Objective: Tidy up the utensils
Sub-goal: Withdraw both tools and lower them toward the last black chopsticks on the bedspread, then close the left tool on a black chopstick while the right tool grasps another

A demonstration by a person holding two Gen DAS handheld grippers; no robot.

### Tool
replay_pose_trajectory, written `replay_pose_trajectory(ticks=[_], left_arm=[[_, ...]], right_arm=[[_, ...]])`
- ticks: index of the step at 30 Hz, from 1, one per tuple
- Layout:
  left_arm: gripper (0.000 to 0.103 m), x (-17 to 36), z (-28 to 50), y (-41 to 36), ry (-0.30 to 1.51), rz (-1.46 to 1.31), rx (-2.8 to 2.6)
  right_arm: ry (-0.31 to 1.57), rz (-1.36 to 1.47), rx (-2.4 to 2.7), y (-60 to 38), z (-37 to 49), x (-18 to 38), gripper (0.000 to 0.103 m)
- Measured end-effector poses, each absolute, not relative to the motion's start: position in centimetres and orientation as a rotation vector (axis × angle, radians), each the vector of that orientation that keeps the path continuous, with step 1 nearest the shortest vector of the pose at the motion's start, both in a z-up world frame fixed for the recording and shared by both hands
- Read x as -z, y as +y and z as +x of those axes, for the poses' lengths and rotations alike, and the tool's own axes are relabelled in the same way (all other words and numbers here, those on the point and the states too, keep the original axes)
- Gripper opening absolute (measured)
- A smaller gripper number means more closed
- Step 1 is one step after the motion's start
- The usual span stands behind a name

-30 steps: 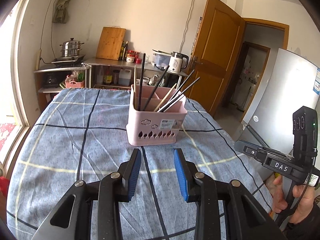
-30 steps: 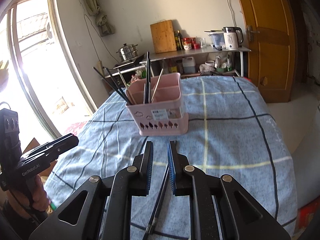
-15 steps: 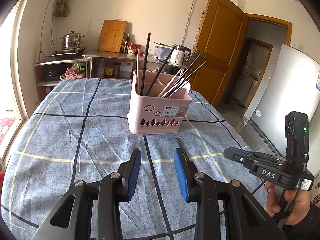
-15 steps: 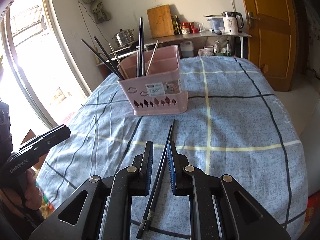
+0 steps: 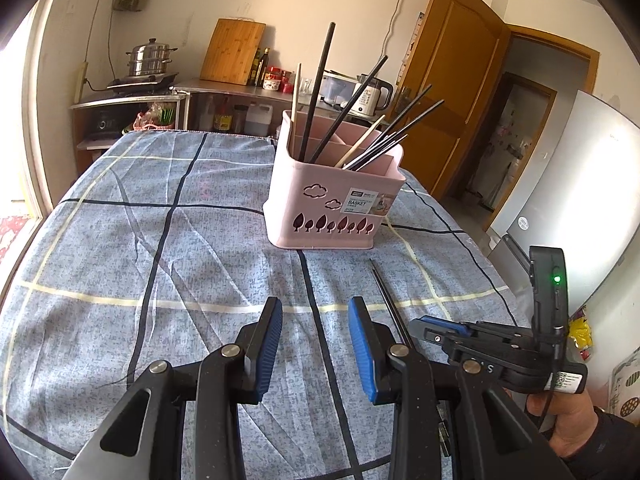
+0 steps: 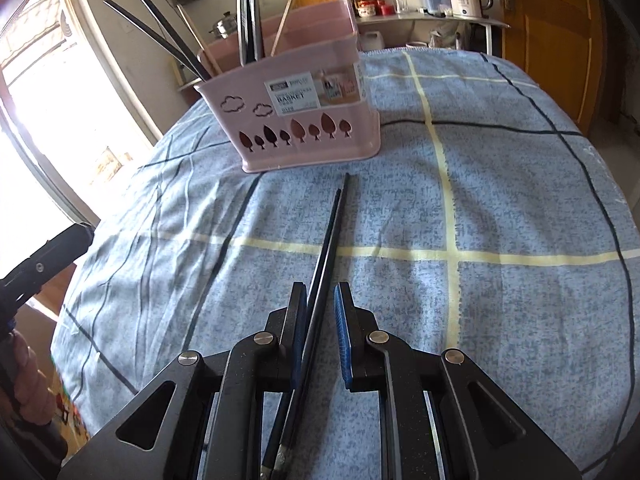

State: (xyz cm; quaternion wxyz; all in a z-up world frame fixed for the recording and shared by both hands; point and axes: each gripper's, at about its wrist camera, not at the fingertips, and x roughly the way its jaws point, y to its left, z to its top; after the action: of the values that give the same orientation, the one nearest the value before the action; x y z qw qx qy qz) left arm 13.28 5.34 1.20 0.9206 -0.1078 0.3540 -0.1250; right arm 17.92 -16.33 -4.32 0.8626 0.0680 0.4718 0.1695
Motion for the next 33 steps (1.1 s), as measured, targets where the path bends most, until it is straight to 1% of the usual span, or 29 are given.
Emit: replay_pose_trajectory(ticks=[15,17,19,23,33], left_arm=[[0.034,0.3,14.4,3.8,0.774,-0.214,0.279],[0.034,0.3,14.3,3.5,0.778,-0.214,0.284],[0.034,0.4,14.4,3.3,0.784,-0.212,0.286],[0.034,0.8,14.8,2.7,0.807,-0.223,0.304],[0.034,4.1,18.6,-3.2,0.914,-0.189,0.373]], right_arm=[[1.018,0.132,-0.305,-15.7,19.5,5.0,0.015],[1.019,0.133,-0.312,-15.8,19.8,5.1,0.014],[1.026,0.131,-0.306,-16.1,19.8,5.2,0.008],[1.025,0.132,-0.314,-16.7,18.8,5.2,0.008],[1.024,0.164,-0.292,-19.9,16.3,5.2,0.007]])
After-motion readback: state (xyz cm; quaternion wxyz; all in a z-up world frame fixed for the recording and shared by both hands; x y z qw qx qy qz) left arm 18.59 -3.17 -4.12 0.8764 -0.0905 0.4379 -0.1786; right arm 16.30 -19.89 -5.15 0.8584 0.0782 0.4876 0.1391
